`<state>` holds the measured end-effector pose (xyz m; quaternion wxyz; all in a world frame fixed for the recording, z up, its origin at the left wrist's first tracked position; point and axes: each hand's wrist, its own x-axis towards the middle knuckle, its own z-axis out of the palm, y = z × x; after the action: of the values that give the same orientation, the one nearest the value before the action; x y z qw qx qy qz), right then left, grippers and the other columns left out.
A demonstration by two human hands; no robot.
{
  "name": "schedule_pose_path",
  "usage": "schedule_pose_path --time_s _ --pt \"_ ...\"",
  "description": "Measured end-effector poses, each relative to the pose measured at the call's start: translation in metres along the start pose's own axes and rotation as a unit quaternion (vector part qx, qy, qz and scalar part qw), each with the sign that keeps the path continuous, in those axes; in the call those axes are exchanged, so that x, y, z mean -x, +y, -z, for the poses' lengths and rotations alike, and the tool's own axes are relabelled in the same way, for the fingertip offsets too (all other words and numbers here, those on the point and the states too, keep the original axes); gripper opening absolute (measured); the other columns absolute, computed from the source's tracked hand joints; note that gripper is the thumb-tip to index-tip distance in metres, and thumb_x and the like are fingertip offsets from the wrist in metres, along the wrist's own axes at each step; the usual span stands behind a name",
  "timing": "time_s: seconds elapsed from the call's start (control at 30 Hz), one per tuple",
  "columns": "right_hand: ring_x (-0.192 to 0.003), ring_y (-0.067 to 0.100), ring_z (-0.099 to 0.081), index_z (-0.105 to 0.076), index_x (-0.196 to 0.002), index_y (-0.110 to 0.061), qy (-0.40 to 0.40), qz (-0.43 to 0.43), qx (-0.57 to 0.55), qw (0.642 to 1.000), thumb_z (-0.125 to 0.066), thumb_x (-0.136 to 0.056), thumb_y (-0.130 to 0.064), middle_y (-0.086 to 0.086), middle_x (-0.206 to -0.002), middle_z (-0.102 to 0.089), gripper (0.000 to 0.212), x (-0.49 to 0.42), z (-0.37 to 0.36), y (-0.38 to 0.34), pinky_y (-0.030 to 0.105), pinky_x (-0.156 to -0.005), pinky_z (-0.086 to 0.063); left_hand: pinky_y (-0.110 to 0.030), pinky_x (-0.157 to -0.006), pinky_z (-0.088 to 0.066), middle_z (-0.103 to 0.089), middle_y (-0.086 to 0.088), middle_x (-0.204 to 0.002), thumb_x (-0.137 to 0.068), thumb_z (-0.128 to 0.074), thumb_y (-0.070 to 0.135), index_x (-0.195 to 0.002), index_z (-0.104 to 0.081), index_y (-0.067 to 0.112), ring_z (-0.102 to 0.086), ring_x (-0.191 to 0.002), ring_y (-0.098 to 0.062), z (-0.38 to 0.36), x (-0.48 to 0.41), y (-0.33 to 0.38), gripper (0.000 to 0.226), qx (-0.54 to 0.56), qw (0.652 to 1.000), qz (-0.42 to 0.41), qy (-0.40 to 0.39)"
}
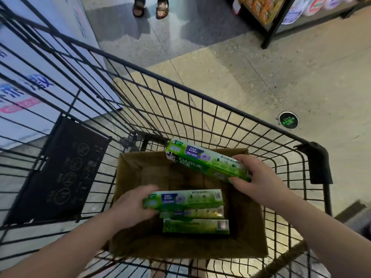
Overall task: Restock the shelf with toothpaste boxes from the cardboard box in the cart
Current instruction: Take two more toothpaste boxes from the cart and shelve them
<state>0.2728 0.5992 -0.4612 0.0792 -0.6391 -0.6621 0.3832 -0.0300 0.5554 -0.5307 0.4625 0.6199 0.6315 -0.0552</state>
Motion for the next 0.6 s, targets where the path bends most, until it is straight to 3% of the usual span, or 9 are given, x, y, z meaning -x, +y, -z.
schedule_pose_path --time_s 0.17,0.3,0.43,0.5,0.6 --pt "-0.094 0.003 -0.049 -0.048 -0.123 -0.026 0.026 0.010 -0.021 0.999 -0.066 -0.078 -0.026 -0.015 -0.101 -0.049 0.048 0.029 0.020 -0.027 0.015 -0.075 -0.041 -0.020 -0.080 -0.050 -0.055 0.023 -0.096 -0.071 -0.075 0.029 -0.087 -0.045 0.054 -0.056 -0.091 -0.001 0.035 0.052 0.027 0.042 -0.001 0.999 -0.048 0.008" --pt "-0.093 0.002 -0.049 -0.048 -0.120 -0.030 0.054 -0.003 -0.040 0.998 -0.066 -0.079 -0.025 -0.024 -0.096 -0.046 0.046 0.063 0.042 -0.049 0.017 -0.074 -0.042 -0.002 -0.071 -0.039 -0.046 0.029 -0.100 -0.072 -0.075 0.026 -0.089 -0.045 0.050 -0.052 -0.094 0.003 0.063 0.085 0.049 0.042 0.007 0.995 -0.103 0.006" --pt "-0.098 0.011 -0.054 -0.048 -0.121 -0.030 0.095 -0.037 -0.054 0.993 -0.067 -0.078 -0.023 -0.009 -0.107 -0.053 0.048 0.107 0.061 -0.068 0.026 -0.080 -0.049 -0.008 -0.076 -0.044 -0.050 0.018 -0.101 -0.073 -0.073 0.023 -0.093 -0.055 0.033 -0.049 -0.096 0.010 0.086 0.112 0.074 0.029 0.016 0.986 -0.158 -0.041" --pt "-0.093 0.010 -0.056 -0.048 -0.121 -0.029 0.130 -0.056 -0.049 0.989 -0.067 -0.078 -0.023 -0.007 -0.106 -0.054 0.047 0.135 0.068 -0.077 0.022 -0.074 -0.049 -0.017 -0.077 -0.050 -0.056 0.012 -0.101 -0.072 -0.073 0.023 -0.095 -0.058 0.029 -0.054 -0.093 0.004 0.092 0.126 0.087 0.028 0.028 0.982 -0.177 -0.063" --pt "-0.087 0.002 -0.055 -0.047 -0.122 -0.028 0.170 -0.079 -0.052 0.981 -0.066 -0.080 -0.024 -0.008 -0.103 -0.054 0.047 0.184 0.075 -0.090 0.016 -0.062 -0.049 -0.013 -0.070 -0.050 -0.060 0.006 -0.099 -0.073 -0.074 0.019 -0.096 -0.058 0.025 -0.057 -0.092 0.005 0.096 0.145 0.109 0.028 0.027 0.971 -0.217 -0.097"
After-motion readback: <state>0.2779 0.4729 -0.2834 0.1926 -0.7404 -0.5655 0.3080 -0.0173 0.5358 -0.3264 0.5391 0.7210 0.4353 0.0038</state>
